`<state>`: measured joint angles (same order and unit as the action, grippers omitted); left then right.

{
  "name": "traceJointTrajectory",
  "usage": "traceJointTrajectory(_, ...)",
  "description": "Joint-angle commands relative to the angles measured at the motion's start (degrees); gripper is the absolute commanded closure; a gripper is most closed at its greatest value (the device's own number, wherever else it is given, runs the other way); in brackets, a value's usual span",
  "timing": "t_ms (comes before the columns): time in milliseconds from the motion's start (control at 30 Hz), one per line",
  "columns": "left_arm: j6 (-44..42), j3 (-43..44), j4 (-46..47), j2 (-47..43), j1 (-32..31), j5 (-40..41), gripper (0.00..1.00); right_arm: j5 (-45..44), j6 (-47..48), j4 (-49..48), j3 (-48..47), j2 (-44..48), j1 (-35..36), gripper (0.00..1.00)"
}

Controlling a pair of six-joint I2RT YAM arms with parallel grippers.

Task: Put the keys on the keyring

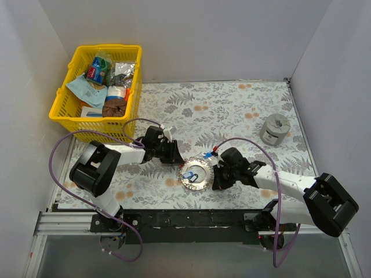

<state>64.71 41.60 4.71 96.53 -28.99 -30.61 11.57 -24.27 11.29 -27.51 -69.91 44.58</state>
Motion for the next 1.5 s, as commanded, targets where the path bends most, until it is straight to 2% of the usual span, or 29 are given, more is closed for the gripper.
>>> traceJointTrajectory(0,-0.55,-1.53,-4.27,-1.17,-0.19,2.93,0.76,-1.2,-0.07,-1.97,1.32,-2.06,-0.1,0.99)
traceJointTrajectory(167,-0.11,-2.84,-5.94,-3.53,-0.19,4.41,0.77,-1.55,0.45,-5.57,-1.75,-8.48,-0.1,0.99)
traceJointTrajectory(533,4.89,-8.64,-9.45,-15.93,-0.27,10.92,0.77,-4.01,7.57,-3.91,-16.78,-22.18,-0.89,0.99)
traceJointTrajectory(833,10.61,-12.6,-9.63,-20.5,-0.98,13.29,0.76,-3.84,12.84,-2.15,-26.72,-29.05,-2.21,0.99)
traceJointTrajectory(933,10.88,-13.39,-10.94,-23.92,-1.07,15.92,0.74,-4.98,13.37,-1.18,-27.25,-27.66,-2.39,0.99)
traceJointTrajectory(1067,9.83,-12.17,-12.79,-28.49,-1.07,22.86,0.61,-7.7,14.51,0.13,-26.28,-24.05,-2.92,0.99)
traceJointTrajectory(1267,7.11,-8.56,-14.55,-29.56,-1.07,28.06,0.37,-9.64,15.66,3.74,-25.14,-18.43,-4.15,0.97)
traceJointTrajectory(1367,5.96,-7.42,-14.38,-29.82,-1.07,28.94,0.31,-7.02,15.22,3.74,-23.04,-15.18,-4.5,0.76)
traceJointTrajectory(1400,5.26,-7.24,-14.2,-29.82,-0.98,29.11,0.31,-5.52,14.44,3.04,-22.07,-14.12,-4.59,0.59)
traceJointTrajectory(1467,4.64,-6.63,-13.59,-29.74,-1.06,29.2,0.29,-0.27,12.24,-0.47,-17.96,-10.7,-5.2,0.46)
